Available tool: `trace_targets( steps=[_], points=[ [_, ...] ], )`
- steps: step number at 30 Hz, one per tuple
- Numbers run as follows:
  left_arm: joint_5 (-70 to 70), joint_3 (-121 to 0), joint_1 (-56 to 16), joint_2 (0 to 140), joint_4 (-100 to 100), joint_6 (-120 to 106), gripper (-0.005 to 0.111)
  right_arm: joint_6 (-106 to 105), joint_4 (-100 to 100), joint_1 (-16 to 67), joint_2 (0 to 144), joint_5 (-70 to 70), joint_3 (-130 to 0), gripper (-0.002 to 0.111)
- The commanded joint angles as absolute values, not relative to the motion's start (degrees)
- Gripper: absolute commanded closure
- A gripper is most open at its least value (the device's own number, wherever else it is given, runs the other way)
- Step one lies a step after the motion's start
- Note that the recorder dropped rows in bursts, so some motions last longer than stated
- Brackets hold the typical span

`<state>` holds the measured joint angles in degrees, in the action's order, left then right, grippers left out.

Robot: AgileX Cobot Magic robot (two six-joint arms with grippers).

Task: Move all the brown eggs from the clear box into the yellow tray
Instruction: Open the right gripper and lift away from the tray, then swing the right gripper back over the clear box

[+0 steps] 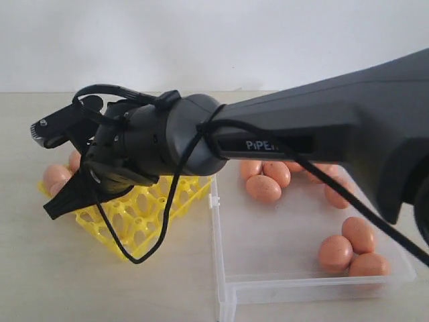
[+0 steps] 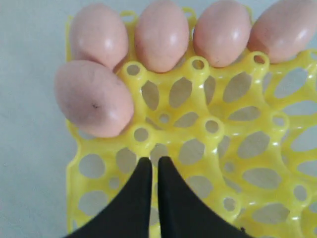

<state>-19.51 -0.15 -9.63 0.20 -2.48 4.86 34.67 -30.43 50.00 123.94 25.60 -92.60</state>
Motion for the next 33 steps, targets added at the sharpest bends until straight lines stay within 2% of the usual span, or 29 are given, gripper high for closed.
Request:
trace_targets(
  steps=[1,6,10,15,18,22,27,30,33],
  points=[
    [-19.2,0.0,-9.9,0.0,-2.3,4.9,0.103,35.0,-32.2,49.8,120.2,23.8,-92.2,0.108],
    [-19.2,0.0,-9.9,0.0,-2.3,4.9,0.103,45.2,-41.8,49.8,113.0,15.1,-82.3,0.108],
    [-19.2,0.0,-9.9,0.0,-2.3,4.9,0.103,66.1,-63.9,49.7,102.5,12.2,-69.7,0.108],
    [-19.2,0.0,-9.9,0.0,-2.3,4.9,0.103,97.1,-99.5,48.5,88.2,25.3,-53.5,0.108],
    [-19.2,0.0,-9.9,0.0,-2.3,4.9,0.103,103.3,-99.9,42.4,82.1,29.1,-45.7,0.108],
    [-19.2,0.0,-9.9,0.0,-2.3,4.9,0.103,102.6,-99.9,29.6,79.7,12.0,-43.2,0.108],
    [-19.2,0.0,-9.9,0.0,-2.3,4.9,0.103,106.0,-99.9,12.1,83.2,-20.8,-47.1,0.108],
    [-19.2,0.0,-9.9,0.0,-2.3,4.9,0.103,106.2,-99.9,6.3,87.6,-34.0,-51.2,0.108],
    [-19.2,0.0,-9.9,0.0,-2.3,4.9,0.103,106.4,-99.9,4.4,92.2,-41.3,-55.5,0.108]
  ],
)
